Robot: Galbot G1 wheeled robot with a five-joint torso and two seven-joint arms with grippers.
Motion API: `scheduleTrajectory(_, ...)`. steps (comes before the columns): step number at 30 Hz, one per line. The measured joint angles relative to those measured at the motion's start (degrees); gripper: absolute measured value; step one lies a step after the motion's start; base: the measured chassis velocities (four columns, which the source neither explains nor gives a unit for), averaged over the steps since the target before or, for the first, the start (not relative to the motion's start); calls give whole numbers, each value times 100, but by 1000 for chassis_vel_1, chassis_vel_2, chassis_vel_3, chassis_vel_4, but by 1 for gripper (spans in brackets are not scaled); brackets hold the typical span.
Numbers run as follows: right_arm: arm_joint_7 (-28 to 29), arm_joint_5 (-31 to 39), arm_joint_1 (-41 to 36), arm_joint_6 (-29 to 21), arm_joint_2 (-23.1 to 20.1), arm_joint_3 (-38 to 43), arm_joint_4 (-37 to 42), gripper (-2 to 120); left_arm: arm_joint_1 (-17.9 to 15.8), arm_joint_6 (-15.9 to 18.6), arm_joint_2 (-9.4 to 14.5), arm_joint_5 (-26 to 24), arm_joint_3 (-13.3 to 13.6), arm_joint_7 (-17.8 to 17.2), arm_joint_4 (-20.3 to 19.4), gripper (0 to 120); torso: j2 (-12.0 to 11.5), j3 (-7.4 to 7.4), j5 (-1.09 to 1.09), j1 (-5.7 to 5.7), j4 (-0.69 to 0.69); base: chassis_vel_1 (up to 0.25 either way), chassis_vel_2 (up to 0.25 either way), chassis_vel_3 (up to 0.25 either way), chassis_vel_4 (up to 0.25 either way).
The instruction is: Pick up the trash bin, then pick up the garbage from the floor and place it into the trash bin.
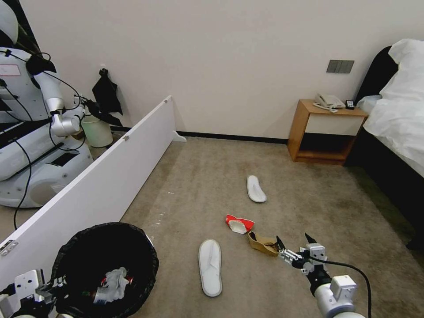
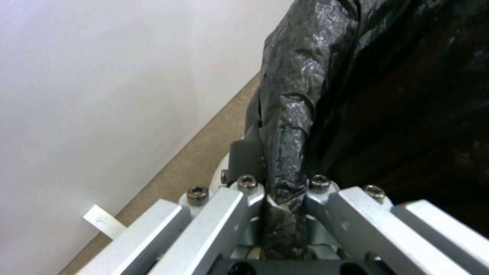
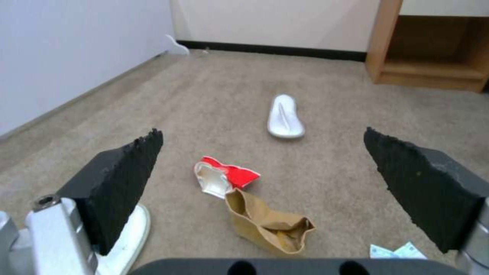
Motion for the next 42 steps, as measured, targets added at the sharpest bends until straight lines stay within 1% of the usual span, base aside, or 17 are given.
scheduleTrajectory(8, -71, -2, -18, 62, 5, 17, -41, 100, -7, -3, -6, 3, 6, 0, -10, 2, 0, 0, 0, 0, 0, 0, 0, 0, 0)
scheduleTrajectory(23, -99, 6, -30, 63, 13, 73, 11, 100, -2, -11, -12, 4, 6, 4, -33, 2, 0, 0, 0, 0, 0, -52, 51, 59, -54)
scheduleTrajectory(26, -108, -127, -21, 87, 40, 74, 12, 100, -17, -13, -8, 3, 6, -2, -34, 2, 0, 1, 0, 1, 0, 0, 0, 0, 0)
scheduleTrajectory(33, -63, -211, 85, -37, 59, -62, -24, 100, -35, -32, 5, 0, 5, -13, -35, 2, 0, 0, 0, 1, 0, 0, 0, 0, 0)
scheduleTrajectory(35, -41, -262, 159, -133, 32, -167, -65, 100, -26, -34, 8, 0, 0, -15, -48, 2, 0, 0, -1, 0, 0, 0, 0, 0, 0)
scheduleTrajectory(36, -58, -257, 233, -325, 27, -245, -76, 100, -11, -35, 9, -2, -7, -15, -60, 2, 0, 0, -1, 1, 0, 0, 0, 0, 0)
scheduleTrajectory(37, -58, -257, 233, -325, 27, -245, -76, 100, -11, -35, 9, -2, -7, -15, -60, 2, 0, 0, -1, 1, 0, 0, 0, 0, 0)
scheduleTrajectory(40, -28, -159, 580, -1241, 80, -602, -105, 100, 50, -20, 12, -2, -50, -15, -136, 2, 0, 0, -1, 1, 1, 0, 0, 0, 0)
scheduleTrajectory(41, -28, -159, 580, -1241, 80, -602, -105, 100, 50, -20, 12, -2, -50, -15, -136, 2, 0, 0, -1, 1, 1, 0, 0, 0, 0)
scheduleTrajectory(42, 51, -62, 737, -1542, 132, -782, -174, 100, 86, 6, 17, -7, -73, -15, -173, 2, 0, 1, -1, 1, 1, 0, 0, 0, 0)
